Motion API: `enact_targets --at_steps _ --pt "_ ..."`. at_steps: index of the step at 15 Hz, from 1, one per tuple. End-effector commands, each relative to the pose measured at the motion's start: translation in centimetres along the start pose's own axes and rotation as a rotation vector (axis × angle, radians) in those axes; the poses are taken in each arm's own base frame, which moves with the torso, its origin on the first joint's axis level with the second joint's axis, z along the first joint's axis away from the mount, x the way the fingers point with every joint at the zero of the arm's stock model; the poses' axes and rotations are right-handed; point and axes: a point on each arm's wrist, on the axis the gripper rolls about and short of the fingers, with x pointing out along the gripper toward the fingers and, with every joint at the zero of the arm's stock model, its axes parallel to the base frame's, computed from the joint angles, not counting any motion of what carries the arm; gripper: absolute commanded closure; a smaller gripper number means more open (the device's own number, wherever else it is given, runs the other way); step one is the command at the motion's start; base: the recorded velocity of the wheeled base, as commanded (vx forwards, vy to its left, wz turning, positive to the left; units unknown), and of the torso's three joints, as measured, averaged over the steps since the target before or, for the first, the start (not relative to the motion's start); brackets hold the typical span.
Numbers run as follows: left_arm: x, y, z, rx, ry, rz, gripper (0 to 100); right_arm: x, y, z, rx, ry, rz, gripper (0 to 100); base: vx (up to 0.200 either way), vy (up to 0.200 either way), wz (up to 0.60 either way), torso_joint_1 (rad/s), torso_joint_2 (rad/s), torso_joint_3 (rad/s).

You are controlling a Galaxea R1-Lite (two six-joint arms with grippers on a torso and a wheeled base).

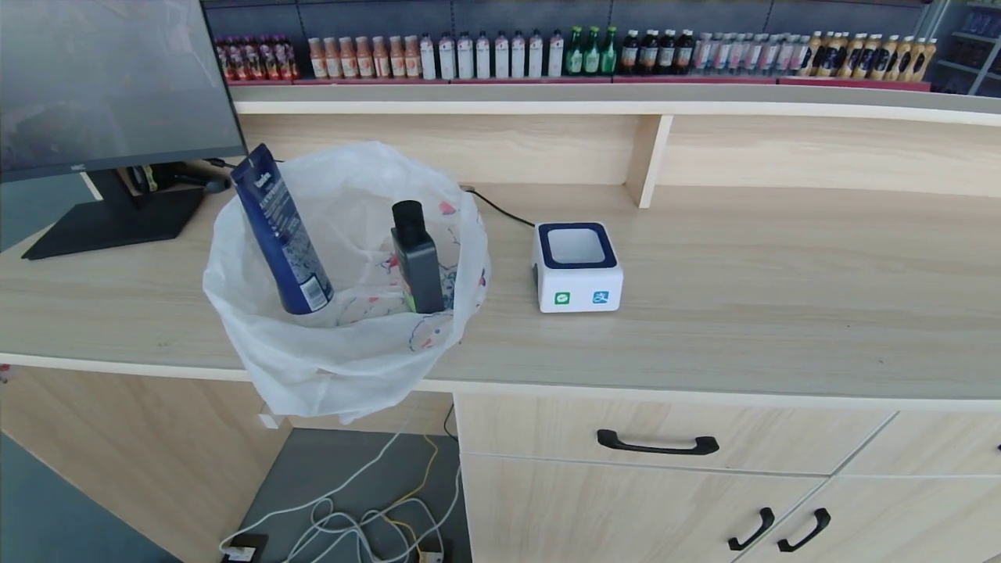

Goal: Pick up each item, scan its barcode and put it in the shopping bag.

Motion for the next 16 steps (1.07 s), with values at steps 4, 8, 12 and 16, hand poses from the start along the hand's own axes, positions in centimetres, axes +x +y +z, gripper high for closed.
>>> enact_targets --at_steps 4,8,12,16 --pt "0.0 0.0 0.0 0.0 0.0 0.001 0 0.01 0.0 0.01 0.0 0.001 -0.001 0 0.0 0.0 0.0 0.0 0.0 0.0" --pt "0.0 0.0 0.0 -0.002 0.0 0.001 0 0.01 0.0 0.01 0.0 0.001 -0.001 0 0.0 0.0 0.0 0.0 0.0 0.0" --pt "0.0 0.0 0.0 -0.003 0.0 0.001 0 0.01 0.0 0.01 -0.001 0.001 -0.001 0 0.0 -0.2 0.0 0.004 0.0 0.001" --pt "0.0 0.0 0.0 -0.003 0.0 0.001 0 0.01 0.0 0.01 0.0 0.001 -0.001 0 0.0 0.0 0.0 0.0 0.0 0.0"
